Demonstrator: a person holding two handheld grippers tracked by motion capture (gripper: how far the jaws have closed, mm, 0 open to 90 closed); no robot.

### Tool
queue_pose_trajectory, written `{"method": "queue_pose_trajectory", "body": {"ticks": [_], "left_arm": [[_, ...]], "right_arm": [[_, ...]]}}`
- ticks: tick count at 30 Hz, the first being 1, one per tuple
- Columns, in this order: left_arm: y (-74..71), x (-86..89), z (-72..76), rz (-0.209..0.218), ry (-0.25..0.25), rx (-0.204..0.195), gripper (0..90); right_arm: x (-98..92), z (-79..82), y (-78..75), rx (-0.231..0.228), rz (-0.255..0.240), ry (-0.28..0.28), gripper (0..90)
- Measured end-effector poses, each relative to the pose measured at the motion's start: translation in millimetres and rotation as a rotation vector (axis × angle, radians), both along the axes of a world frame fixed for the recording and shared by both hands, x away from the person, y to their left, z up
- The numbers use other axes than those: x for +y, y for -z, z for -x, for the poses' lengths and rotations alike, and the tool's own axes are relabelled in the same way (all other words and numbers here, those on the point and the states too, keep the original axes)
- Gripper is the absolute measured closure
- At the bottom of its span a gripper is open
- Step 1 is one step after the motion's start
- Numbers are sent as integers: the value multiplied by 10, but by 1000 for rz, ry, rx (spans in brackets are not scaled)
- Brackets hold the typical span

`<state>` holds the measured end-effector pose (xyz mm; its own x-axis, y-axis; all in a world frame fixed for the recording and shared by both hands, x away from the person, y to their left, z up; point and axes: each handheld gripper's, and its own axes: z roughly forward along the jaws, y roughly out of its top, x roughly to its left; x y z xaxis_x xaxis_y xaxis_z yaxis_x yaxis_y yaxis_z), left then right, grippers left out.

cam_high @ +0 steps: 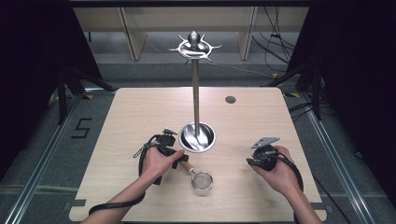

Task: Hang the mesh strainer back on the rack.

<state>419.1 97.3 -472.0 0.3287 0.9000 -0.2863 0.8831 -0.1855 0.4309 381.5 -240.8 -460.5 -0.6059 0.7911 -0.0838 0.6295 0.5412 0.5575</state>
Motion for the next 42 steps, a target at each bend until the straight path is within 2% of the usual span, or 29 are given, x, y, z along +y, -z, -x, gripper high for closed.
{"method": "queue_pose_trajectory", "body": {"ticks": [1, 5, 6, 7, 9, 11, 15, 19, 21, 26, 27, 28, 32, 34, 36, 42], "left_arm": [[7, 0, 3, -11, 9, 2, 300], [40, -33, 1, -28, 6, 11, 291], [51, -36, -10, -42, 20, 9, 287], [72, -63, -16, -35, 9, 5, 284], [76, -75, -32, -40, 21, 11, 279], [84, -112, -37, -48, 0, 9, 279], [83, -124, -67, -65, -4, 15, 274], [92, -129, -81, -83, 2, 20, 257], [87, -122, -86, -97, 8, 26, 264], [61, -59, -131, -121, 54, 39, 345], [65, -57, -133, -125, 44, 28, 361], [62, -47, -140, -129, 52, 31, 379], [46, -25, -154, -194, 89, 31, 459], [67, -22, -154, -208, 85, 13, 495], [74, -12, -159, -223, 85, 19, 519], [70, 27, -177, -260, 103, 20, 590]], "right_arm": [[10, 6, -5, 13, -6, 9, 680], [10, 1, 22, 12, 0, -1, 671], [8, 1, 26, 17, 0, 0, 669], [7, 1, 25, 22, -1, 4, 668], [3, 2, 31, 22, -3, 4, 663], [4, 3, 31, 25, -6, 4, 663], [15, 7, 37, 38, -12, 0, 659], [19, 7, 41, 14, -20, -3, 661], [23, 13, 26, 22, -30, 11, 660], [13, 13, 31, 34, -29, 9, 661], [9, 8, 38, 21, -27, 3, 661], [17, 14, 28, 32, -41, 17, 661], [12, 6, 41, 21, -28, 3, 661], [15, 9, 34, 34, -33, 8, 661], [14, 6, 47, 15, -31, 2, 661], [14, 10, 44, 22, -36, 5, 660]]}}
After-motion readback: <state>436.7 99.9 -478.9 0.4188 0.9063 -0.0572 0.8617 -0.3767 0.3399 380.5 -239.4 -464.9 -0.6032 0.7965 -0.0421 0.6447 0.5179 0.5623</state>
